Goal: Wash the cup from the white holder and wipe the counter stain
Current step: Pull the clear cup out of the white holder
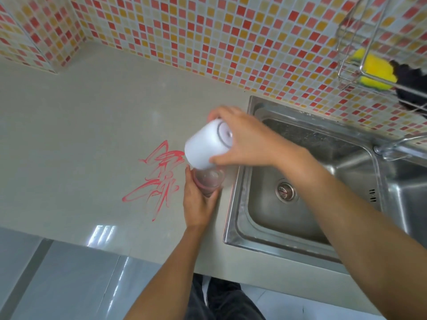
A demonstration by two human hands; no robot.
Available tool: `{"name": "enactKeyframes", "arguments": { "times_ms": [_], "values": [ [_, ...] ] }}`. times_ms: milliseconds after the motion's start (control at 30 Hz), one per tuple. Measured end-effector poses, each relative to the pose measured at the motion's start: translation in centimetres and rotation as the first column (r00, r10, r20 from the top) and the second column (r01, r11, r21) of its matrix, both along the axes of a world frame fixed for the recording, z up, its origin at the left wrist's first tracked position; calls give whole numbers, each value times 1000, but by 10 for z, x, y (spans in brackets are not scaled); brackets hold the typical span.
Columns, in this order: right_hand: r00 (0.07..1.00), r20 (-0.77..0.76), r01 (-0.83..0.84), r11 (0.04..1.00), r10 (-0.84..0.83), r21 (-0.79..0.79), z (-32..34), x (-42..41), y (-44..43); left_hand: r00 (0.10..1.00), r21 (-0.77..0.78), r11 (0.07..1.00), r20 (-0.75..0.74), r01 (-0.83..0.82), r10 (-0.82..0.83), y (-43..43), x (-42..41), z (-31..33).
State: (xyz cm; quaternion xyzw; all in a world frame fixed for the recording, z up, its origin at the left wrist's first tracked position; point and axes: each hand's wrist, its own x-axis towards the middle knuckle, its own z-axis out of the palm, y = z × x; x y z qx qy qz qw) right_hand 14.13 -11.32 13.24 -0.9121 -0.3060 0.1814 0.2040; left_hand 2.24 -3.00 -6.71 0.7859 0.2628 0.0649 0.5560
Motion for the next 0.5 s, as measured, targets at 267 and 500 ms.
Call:
{"name": "enactKeyframes", "arguments": {
  "times_ms": [267, 500],
  "values": [
    [841, -248, 530, 824, -480, 202, -45, 35, -29, 1000, 68, 998, 6, 19, -19, -2, 2, 1],
    [715, -436, 674, 704, -546, 224, -115, 31, -38, 999, 72, 997, 41, -30, 27, -3, 4, -2]
  ]
}}
